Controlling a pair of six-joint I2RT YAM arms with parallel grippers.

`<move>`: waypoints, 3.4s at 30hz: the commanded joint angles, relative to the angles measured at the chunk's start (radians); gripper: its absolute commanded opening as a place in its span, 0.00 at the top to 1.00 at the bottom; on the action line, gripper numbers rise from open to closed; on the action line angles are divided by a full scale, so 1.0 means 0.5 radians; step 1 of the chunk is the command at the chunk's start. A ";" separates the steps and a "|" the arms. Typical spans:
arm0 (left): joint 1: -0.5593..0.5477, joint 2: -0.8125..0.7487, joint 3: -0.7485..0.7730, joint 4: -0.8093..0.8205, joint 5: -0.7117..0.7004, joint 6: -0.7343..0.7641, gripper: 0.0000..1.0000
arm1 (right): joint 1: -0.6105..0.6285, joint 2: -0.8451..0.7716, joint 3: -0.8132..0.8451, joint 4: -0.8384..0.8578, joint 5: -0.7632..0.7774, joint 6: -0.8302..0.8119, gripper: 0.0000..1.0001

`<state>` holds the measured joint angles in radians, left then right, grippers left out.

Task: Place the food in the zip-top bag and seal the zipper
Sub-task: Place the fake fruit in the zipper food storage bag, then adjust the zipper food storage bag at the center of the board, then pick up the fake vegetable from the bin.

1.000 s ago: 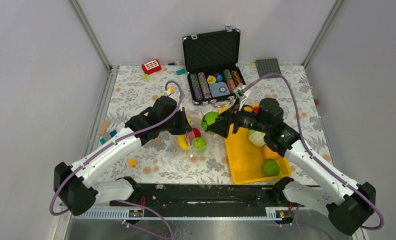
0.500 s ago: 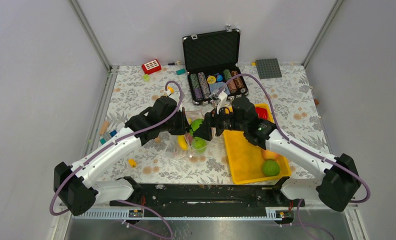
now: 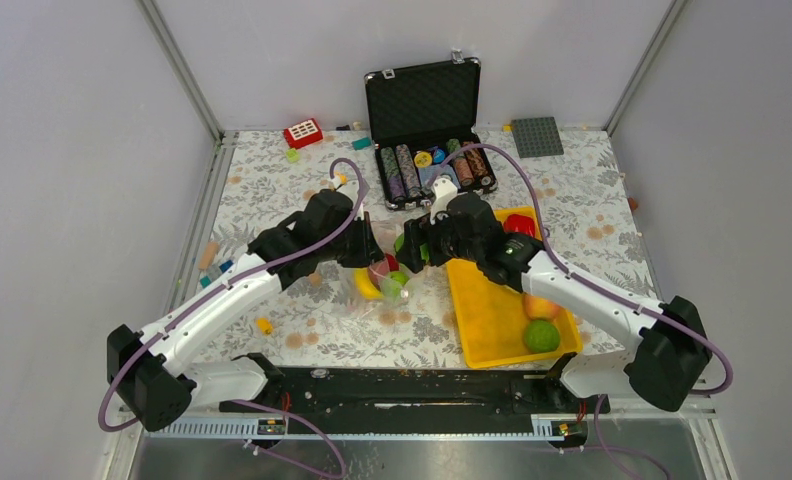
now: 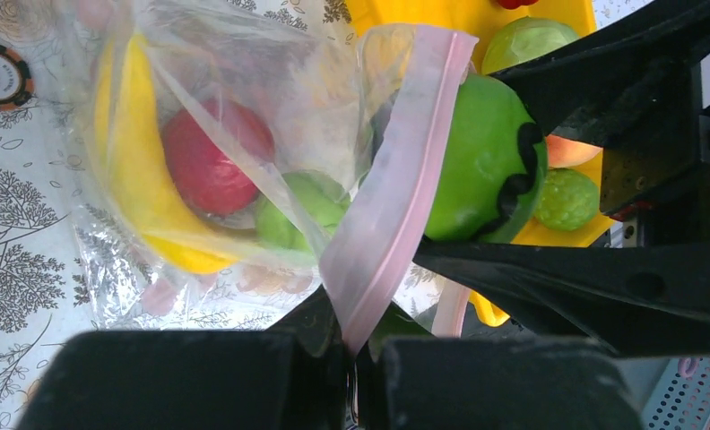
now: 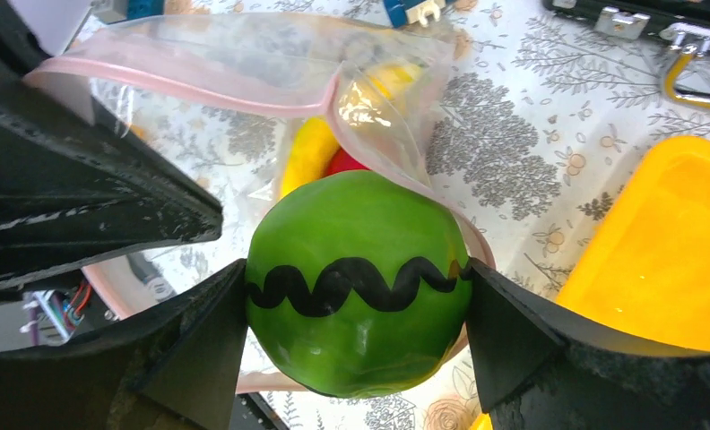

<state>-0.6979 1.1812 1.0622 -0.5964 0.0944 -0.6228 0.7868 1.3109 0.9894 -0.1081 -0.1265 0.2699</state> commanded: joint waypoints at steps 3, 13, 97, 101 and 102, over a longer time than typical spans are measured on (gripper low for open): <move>0.009 -0.025 0.111 0.048 0.044 0.036 1.00 | 0.074 0.054 0.181 -0.138 0.311 -0.082 0.22; 0.009 0.003 0.117 0.057 0.041 0.029 1.00 | 0.101 -0.067 0.156 -0.063 0.091 -0.116 0.00; 0.009 0.098 0.416 -0.261 -0.211 0.176 1.00 | -0.126 -0.667 0.215 -0.641 0.707 0.188 0.00; 0.010 0.123 0.430 -0.259 -0.211 0.185 1.00 | -0.304 -0.783 0.097 -0.792 0.907 0.346 0.00; 0.012 0.125 0.429 -0.258 -0.208 0.185 1.00 | -0.367 -0.773 0.081 -0.854 0.931 0.394 0.00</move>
<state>-0.6987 1.2373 1.2293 -0.7788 -0.0254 -0.5476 0.6956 0.9314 1.0771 -0.4286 0.1780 0.3676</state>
